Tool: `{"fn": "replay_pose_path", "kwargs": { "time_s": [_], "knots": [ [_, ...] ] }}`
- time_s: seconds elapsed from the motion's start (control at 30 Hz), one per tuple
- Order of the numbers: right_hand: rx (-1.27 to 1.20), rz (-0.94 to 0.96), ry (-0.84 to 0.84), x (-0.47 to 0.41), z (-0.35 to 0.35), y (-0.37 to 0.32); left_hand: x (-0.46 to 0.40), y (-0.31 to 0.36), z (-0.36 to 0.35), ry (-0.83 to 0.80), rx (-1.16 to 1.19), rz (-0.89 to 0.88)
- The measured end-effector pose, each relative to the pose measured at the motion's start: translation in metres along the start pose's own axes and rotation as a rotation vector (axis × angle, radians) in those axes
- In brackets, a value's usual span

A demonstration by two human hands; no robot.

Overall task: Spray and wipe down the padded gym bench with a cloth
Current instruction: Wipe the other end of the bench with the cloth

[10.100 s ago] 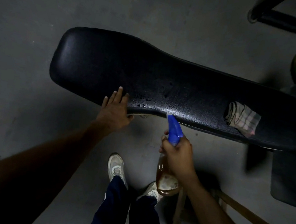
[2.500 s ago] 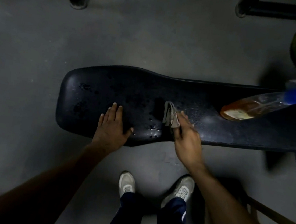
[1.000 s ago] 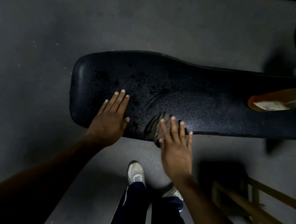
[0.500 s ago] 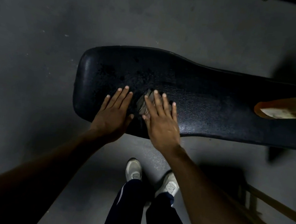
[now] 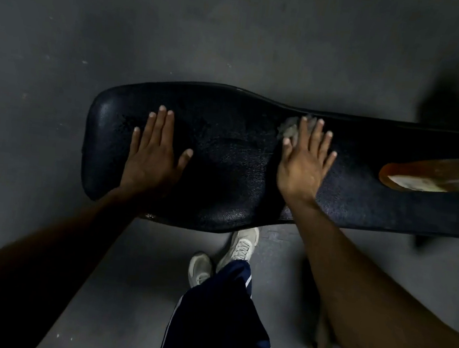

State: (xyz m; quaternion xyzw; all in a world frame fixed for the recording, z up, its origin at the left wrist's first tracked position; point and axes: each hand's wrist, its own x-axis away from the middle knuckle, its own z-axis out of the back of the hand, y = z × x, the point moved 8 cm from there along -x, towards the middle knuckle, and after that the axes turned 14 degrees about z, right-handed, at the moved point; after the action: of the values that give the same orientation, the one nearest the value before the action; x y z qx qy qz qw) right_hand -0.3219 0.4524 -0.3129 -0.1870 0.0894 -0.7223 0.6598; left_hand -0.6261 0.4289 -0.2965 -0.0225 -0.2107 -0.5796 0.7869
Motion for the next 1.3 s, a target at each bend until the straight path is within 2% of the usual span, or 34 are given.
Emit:
{"fn": "replay_pose_path", "kwargs": {
  "time_s": [0.07,0.23,0.4,0.47,0.6,0.77,0.83,1.03,1.17,1.3],
  "knots": [
    [0.032,0.103,-0.023,-0.017,-0.013,-0.037,-0.011,-0.006,0.0,-0.01,-0.022,0.033],
    [0.092,0.557,-0.169,0.0,-0.047,-0.135,-0.031,-0.023,0.007,0.023,-0.058,0.116],
    [0.177,0.798,-0.285,0.035,-0.055,-0.131,-0.039,-0.027,0.006,-0.008,-0.049,0.167],
    [0.223,0.797,-0.285,0.032,-0.044,-0.109,-0.039,-0.027,0.004,-0.023,-0.046,0.179],
    [0.193,0.596,-0.242,-0.007,-0.021,-0.069,-0.039,-0.025,0.005,-0.008,-0.055,0.199],
    [0.074,0.348,-0.2,-0.071,-0.029,-0.095,-0.04,-0.025,0.004,-0.001,-0.052,0.211],
    [0.06,0.377,-0.215,-0.082,-0.039,-0.127,-0.042,-0.026,0.005,-0.003,-0.023,0.204],
    [0.097,0.698,-0.266,-0.035,-0.065,-0.201,-0.041,-0.041,0.024,0.077,0.121,0.13],
    [0.167,0.811,-0.283,0.017,-0.068,-0.184,-0.047,-0.059,0.032,0.074,0.084,0.051],
    [0.21,0.756,-0.31,0.034,-0.065,-0.151,-0.058,-0.093,0.046,0.046,0.119,0.053]
  ]
}}
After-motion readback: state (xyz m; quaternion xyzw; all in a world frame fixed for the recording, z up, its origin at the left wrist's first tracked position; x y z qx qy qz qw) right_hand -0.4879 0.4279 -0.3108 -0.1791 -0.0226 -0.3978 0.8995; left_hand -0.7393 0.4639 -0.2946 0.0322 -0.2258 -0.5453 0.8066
